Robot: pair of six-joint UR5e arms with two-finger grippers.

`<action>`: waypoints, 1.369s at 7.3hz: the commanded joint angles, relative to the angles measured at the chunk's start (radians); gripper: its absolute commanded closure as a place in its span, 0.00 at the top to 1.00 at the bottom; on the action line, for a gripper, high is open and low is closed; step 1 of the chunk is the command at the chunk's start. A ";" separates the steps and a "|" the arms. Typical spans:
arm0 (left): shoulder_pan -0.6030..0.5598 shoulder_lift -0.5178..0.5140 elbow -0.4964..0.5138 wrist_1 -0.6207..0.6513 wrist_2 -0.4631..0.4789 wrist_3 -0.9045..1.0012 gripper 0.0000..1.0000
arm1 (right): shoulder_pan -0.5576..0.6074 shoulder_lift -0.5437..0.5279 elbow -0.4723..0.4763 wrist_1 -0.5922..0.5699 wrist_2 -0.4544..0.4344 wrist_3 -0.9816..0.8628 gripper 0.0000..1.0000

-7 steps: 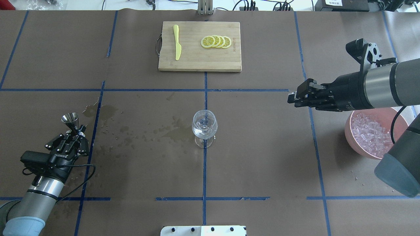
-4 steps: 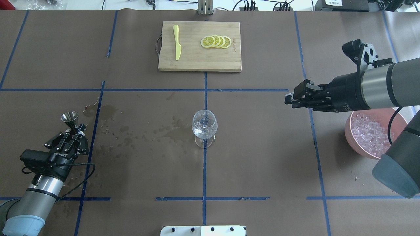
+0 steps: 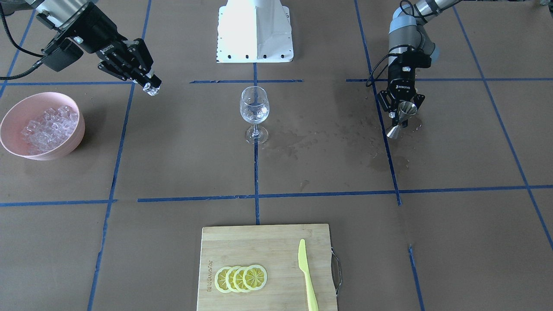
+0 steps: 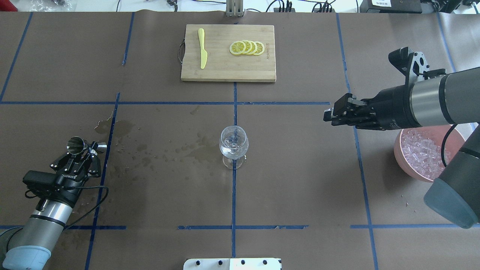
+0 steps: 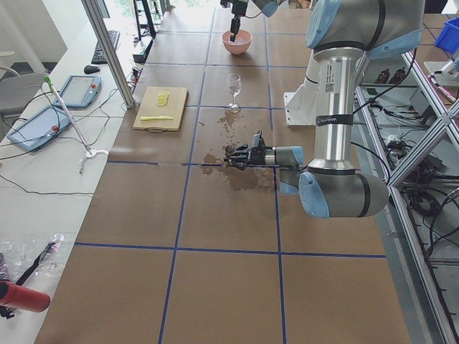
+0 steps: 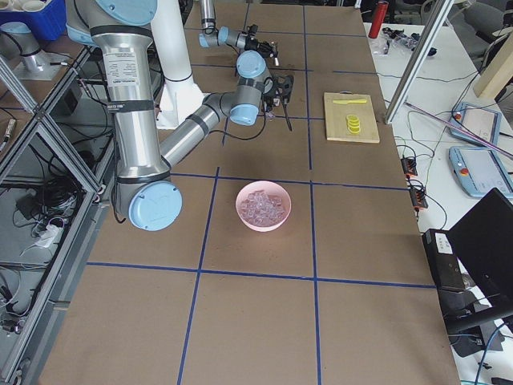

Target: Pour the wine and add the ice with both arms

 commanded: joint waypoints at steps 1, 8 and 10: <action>-0.001 -0.001 0.000 -0.001 -0.003 0.000 0.31 | -0.002 0.000 -0.001 0.000 0.000 0.000 0.00; -0.004 -0.002 0.000 -0.002 -0.009 0.000 0.33 | -0.002 0.000 -0.001 0.000 0.000 0.000 0.00; -0.004 -0.002 0.000 -0.002 -0.009 0.000 0.35 | -0.002 0.000 -0.001 0.000 0.000 0.000 0.00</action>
